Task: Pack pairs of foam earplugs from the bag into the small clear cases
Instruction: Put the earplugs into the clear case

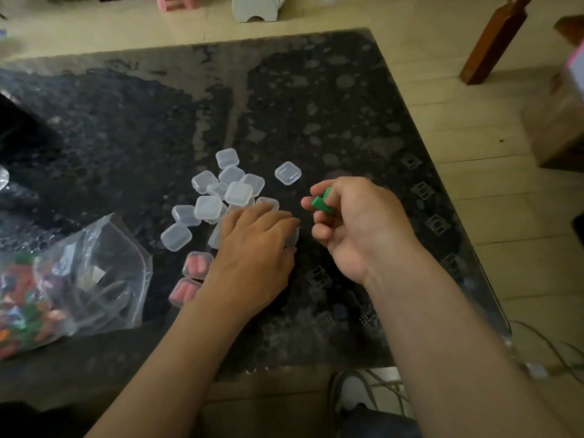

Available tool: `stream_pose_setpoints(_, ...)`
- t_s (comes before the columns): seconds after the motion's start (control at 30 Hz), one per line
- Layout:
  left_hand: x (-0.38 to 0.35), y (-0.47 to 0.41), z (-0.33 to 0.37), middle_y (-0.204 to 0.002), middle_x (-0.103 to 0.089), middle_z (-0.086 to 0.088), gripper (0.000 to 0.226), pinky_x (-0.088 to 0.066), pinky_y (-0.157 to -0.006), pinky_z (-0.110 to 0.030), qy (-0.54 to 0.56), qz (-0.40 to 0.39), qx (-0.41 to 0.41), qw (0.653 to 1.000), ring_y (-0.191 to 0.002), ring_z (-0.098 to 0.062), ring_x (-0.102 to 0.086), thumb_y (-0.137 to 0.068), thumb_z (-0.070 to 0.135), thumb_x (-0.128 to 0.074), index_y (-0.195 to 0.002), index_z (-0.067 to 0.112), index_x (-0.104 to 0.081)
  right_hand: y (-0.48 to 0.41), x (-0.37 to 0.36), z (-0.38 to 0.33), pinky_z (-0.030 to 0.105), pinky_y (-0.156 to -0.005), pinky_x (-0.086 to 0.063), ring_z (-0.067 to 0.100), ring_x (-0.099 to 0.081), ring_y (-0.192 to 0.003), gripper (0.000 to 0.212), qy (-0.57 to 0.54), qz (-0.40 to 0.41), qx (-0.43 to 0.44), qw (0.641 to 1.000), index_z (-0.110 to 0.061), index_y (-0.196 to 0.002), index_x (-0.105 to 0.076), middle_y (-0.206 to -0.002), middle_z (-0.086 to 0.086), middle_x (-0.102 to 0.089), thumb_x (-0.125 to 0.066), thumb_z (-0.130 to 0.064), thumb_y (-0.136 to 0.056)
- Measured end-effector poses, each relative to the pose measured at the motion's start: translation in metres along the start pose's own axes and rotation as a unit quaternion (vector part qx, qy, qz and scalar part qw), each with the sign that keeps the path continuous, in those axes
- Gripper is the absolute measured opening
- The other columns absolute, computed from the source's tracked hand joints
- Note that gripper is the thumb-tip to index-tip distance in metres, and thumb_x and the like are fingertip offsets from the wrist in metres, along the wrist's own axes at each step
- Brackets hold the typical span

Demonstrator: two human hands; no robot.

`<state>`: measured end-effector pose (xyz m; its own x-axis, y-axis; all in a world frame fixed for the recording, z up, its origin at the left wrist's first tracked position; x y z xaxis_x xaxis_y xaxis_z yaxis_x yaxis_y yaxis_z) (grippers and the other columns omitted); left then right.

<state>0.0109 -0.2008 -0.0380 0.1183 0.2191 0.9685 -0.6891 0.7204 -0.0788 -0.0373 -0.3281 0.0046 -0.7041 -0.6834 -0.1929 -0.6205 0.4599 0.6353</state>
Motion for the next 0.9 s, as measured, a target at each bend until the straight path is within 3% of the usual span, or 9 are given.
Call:
stream_pose_setpoints(0.1,0.005,0.002,-0.004,-0.118,-0.070,0.004,0.033,-0.028,-0.104,-0.029,0.051,0.051,0.000,0.997,-0.118,-0.018,-0.059,-0.085,0.024,-0.077,-0.117,0.021,-0.070,-0.001,0.001,0.001,0.024,-0.042,-0.032,0.018,-0.046,-0.059,0.028,-0.018,-0.013,-0.041,0.999,-0.005,-0.085,-0.063,-0.082,0.014,-0.064,-0.037,0.002,-0.077)
stream_pose_setpoints(0.17,0.016,0.005,-0.006,-0.114,-0.067,0.010,0.034,-0.042,-0.098,-0.026,0.135,0.095,0.019,0.986,-0.108,-0.007,-0.059,-0.084,0.018,-0.078,-0.117,0.019,-0.069,0.001,0.000,0.002,0.023,-0.041,-0.029,0.019,-0.044,-0.057,0.025,-0.031,-0.035,-0.057,0.997,-0.007,-0.081,-0.059,-0.080,0.012,-0.061,-0.041,-0.008,-0.065)
stream_pose_setpoints(0.23,0.028,0.012,-0.007,-0.112,-0.062,0.019,0.037,-0.047,-0.089,-0.014,0.228,0.120,0.068,0.964,-0.099,0.003,-0.059,-0.086,0.014,-0.077,-0.120,0.023,-0.068,0.004,-0.004,0.003,0.022,-0.040,-0.028,0.018,-0.044,-0.055,0.018,-0.011,-0.052,-0.064,0.997,-0.011,-0.079,-0.058,-0.077,0.009,-0.059,-0.047,-0.018,-0.068)
stream_pose_setpoints(0.37,0.047,0.029,-0.017,-0.114,-0.070,0.014,0.036,-0.058,-0.089,-0.023,0.375,0.166,0.099,0.907,-0.109,-0.003,-0.067,-0.087,0.004,-0.076,-0.117,0.022,-0.068,0.010,-0.020,0.008,0.021,-0.040,-0.027,0.013,-0.042,-0.050,0.023,0.138,-0.097,-0.034,0.985,-0.015,-0.080,-0.065,-0.068,0.001,-0.055,-0.059,-0.037,-0.085)
stream_pose_setpoints(0.47,0.062,0.041,-0.026,-0.113,-0.073,0.007,0.034,-0.060,-0.088,-0.028,0.451,0.191,0.101,0.866,-0.110,-0.009,-0.070,-0.089,-0.001,-0.073,-0.112,0.023,-0.067,0.020,-0.037,0.015,0.022,-0.041,-0.026,0.012,-0.039,-0.050,0.029,0.219,-0.145,0.003,0.965,-0.012,-0.093,-0.075,-0.063,-0.001,-0.052,-0.062,-0.037,-0.090)
stream_pose_setpoints(0.63,0.077,0.062,-0.042,-0.121,-0.071,0.006,0.047,-0.057,-0.095,-0.027,0.472,0.179,0.104,0.857,-0.117,-0.008,-0.067,-0.086,-0.004,-0.071,-0.113,0.033,-0.060,0.034,-0.061,0.028,0.024,-0.041,-0.024,0.011,-0.036,-0.049,0.033,0.237,-0.229,0.068,0.942,0.000,-0.103,-0.070,-0.063,0.001,-0.048,-0.064,-0.031,-0.096)
stream_pose_setpoints(0.73,0.082,0.072,-0.052,-0.124,-0.070,0.009,0.052,-0.055,-0.098,-0.024,0.467,0.161,0.116,0.862,-0.118,-0.002,-0.065,-0.086,-0.003,-0.073,-0.117,0.036,-0.057,0.039,-0.072,0.033,0.026,-0.043,-0.023,0.012,-0.034,-0.048,0.022,0.226,-0.257,0.094,0.935,-0.008,-0.099,-0.075,-0.066,0.007,-0.046,-0.065,-0.027,-0.096)
stream_pose_setpoints(0.9,0.089,0.081,-0.072,-0.121,-0.072,0.010,0.050,-0.056,-0.097,-0.024,0.490,0.143,0.133,0.849,-0.116,-0.001,-0.067,-0.088,-0.004,-0.073,-0.114,0.036,-0.058,0.040,-0.088,0.042,0.025,-0.042,-0.024,0.013,-0.034,-0.046,0.018,0.209,-0.294,0.100,0.927,-0.004,-0.102,-0.073,-0.060,0.005,-0.047,-0.066,-0.019,-0.094)
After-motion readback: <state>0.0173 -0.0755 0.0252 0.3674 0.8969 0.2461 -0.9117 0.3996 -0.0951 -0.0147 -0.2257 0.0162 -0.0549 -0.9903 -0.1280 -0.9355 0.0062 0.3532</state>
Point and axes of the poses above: each hand's wrist, its own y-axis away from the middle knuckle, its own x-axis out of the back of the hand, z = x × y, the point moved 3 cm from there along -y, towards the middle knuckle
